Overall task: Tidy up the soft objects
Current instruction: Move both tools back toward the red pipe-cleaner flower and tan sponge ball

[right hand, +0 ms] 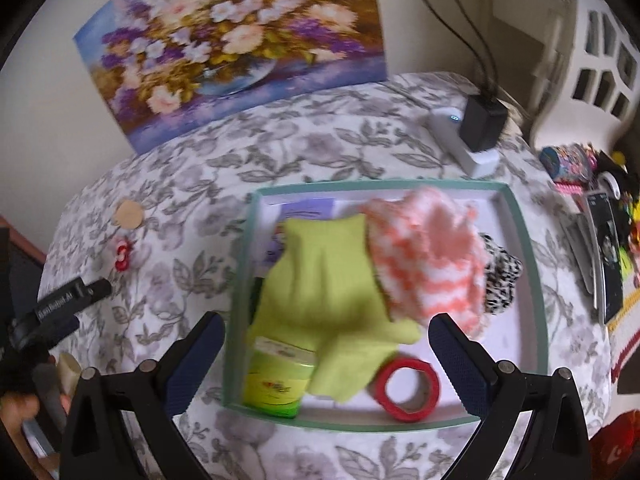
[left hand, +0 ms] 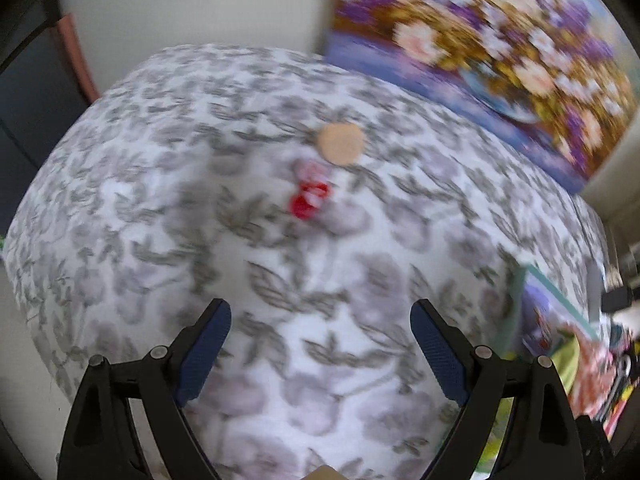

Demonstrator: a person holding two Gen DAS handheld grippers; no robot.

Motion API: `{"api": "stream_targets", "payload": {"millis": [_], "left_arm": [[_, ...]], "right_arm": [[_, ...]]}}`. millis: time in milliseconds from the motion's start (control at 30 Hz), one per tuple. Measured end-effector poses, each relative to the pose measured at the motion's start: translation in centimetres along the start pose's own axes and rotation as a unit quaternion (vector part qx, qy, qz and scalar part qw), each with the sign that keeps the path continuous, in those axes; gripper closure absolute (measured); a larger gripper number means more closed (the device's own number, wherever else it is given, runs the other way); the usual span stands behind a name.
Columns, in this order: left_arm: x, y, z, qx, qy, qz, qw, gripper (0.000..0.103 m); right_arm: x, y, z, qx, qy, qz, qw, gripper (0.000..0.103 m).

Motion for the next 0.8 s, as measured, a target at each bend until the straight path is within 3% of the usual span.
{"api": "stream_targets", "payload": {"millis": [400, 800], "left_arm": [[-8.1, -0.1, 0.3, 0.008, 0.039, 0.062, 0.9973, 0.012], [-10.3, -0.4, -0.1, 0.004, 0.048, 0.08, 0.9957, 0.012]], "right_arm": [[-7.1, -2.0, -0.4, -0.011, 0.036, 0.062, 0.997, 0.0], [-13.0, -4.3, -2.0, -0.028, 0.067, 0.107, 0.992, 0.0]]}}
Point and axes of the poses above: each gripper's, at about its wrist camera, not at the fingertips, and z roughly against the way its jaws point, x to its right, y to its top, the point moved 7 cm from there along -z, roughly the way its jaws point, and after that the axes turned 13 degrees about -z, right-handed, at the moved point
